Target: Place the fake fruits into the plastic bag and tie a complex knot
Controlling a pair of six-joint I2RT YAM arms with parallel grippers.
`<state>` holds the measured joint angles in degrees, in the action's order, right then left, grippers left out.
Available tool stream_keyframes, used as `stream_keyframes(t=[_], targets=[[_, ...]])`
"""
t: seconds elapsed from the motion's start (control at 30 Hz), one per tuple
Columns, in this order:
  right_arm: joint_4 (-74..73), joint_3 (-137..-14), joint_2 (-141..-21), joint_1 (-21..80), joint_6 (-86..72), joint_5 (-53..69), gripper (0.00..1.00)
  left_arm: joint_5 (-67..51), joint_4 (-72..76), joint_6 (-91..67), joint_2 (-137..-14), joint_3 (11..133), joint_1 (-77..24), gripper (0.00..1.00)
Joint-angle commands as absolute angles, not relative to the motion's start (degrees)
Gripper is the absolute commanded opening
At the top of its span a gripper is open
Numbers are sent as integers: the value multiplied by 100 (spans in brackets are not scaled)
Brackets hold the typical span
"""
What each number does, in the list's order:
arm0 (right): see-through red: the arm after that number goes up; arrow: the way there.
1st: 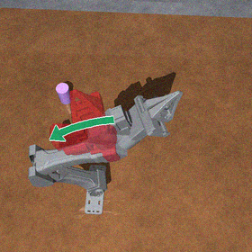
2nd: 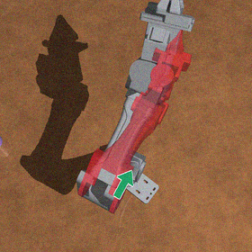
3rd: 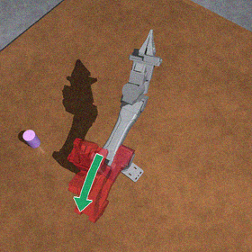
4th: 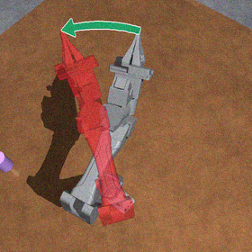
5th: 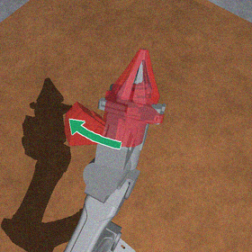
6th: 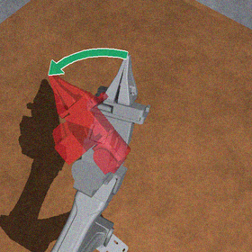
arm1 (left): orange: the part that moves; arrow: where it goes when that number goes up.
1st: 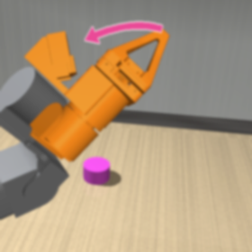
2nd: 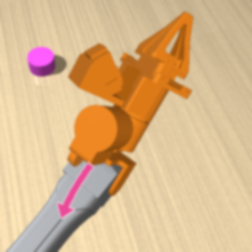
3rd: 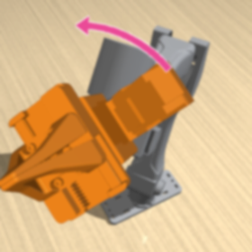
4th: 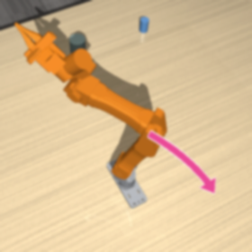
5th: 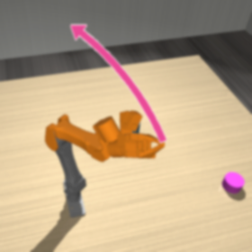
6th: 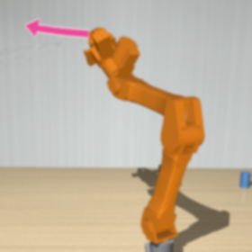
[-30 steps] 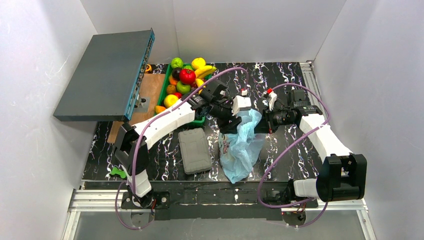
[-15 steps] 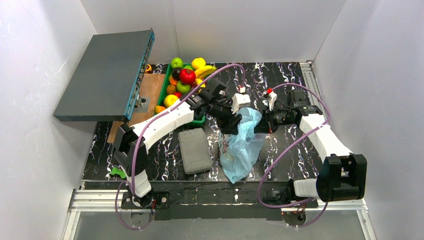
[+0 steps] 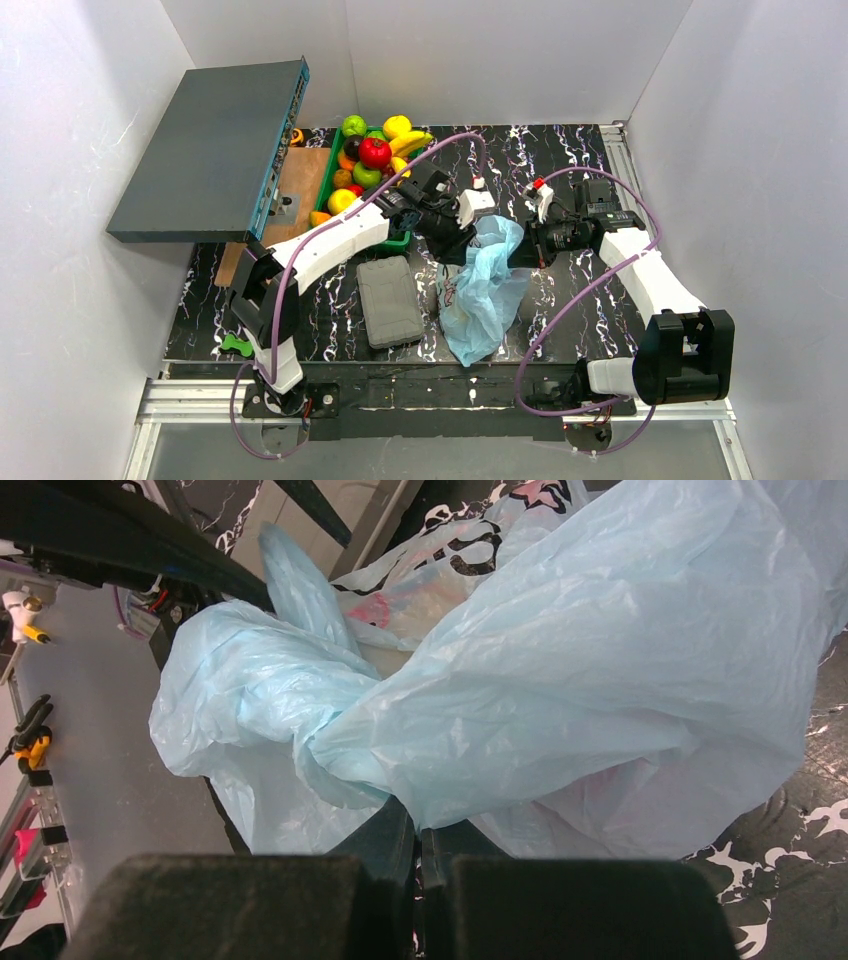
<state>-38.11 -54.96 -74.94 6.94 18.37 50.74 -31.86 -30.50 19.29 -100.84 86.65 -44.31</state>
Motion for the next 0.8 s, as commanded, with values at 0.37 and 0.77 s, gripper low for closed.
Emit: stream_keyframes(t=[0.37,0.77], targets=[[-5327,-6252,-7425,325,3172,4907,1,-2841,-3178,1303,-9874,8422,-3593,0],[-6658,-6757,-7770,-557,4546,4996,1,-2371,-3151,1337,-9701,7992,-3293,0]])
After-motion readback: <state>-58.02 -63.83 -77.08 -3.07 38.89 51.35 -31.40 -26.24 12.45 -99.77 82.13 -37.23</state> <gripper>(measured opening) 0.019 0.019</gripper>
